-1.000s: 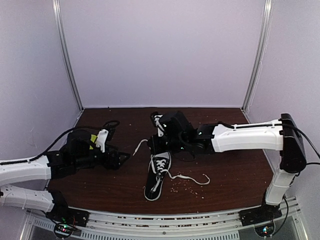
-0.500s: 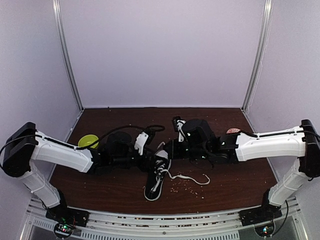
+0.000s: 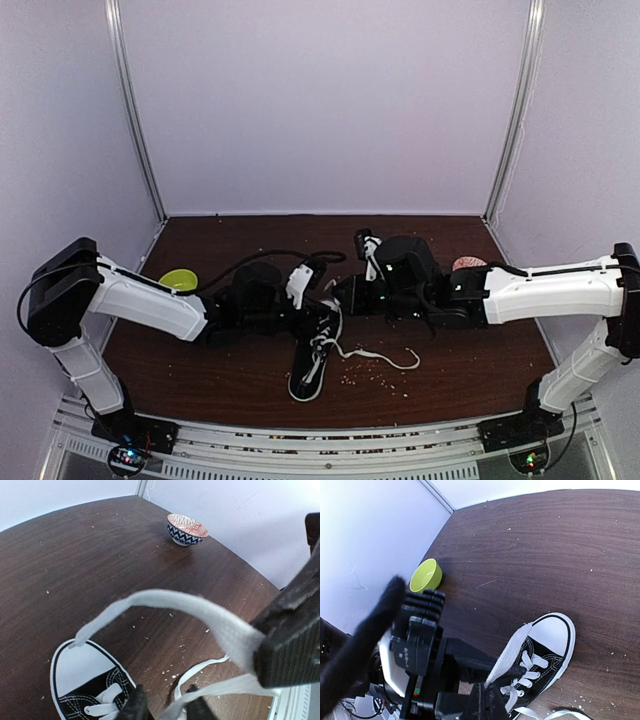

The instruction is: Tie the shoes

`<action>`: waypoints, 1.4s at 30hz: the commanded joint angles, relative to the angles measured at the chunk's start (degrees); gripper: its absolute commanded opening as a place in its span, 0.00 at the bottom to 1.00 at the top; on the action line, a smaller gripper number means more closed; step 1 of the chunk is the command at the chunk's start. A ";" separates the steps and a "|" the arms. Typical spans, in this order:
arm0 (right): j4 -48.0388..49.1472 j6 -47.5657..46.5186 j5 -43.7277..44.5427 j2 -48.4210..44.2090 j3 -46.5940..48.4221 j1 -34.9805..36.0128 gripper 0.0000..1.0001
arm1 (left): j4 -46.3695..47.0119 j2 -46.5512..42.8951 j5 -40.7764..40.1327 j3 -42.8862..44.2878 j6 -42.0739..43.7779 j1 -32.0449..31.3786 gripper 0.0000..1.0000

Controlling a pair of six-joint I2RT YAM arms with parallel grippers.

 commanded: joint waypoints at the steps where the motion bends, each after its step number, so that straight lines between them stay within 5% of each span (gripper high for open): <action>1: -1.33 0.01 2.78 -1.87 -1.01 -0.20 0.00 | 2.77 0.34 0.32 1.30 -0.48 -0.31 0.13; 3: -2.71 -1.15 4.09 -1.47 -0.39 -0.20 0.00 | 2.75 -0.24 -0.71 0.75 -1.56 -0.31 0.00; 11: -12.99 -9.15 11.39 6.82 9.13 -2.78 0.01 | -2.10 -6.02 -8.01 -2.35 -6.28 -0.31 0.00; 16: -15.36 -10.23 10.85 8.37 11.05 -3.99 0.48 | -11.00 -5.22 -12.99 -0.32 -8.50 -0.16 0.00; 20: -16.95 -8.45 12.71 2.20 4.87 -5.02 0.60 | -12.12 -5.45 -13.47 -1.46 -10.64 0.36 0.00; 31: -22.36 6.15 14.77 -18.19 -23.55 -8.06 0.60 | -12.43 -3.15 -4.57 -0.27 -9.01 1.19 0.00; 42: -17.48 7.35 9.37 -11.84 -24.92 -8.48 0.47 | -15.33 -5.61 -4.29 0.21 -6.28 1.18 0.00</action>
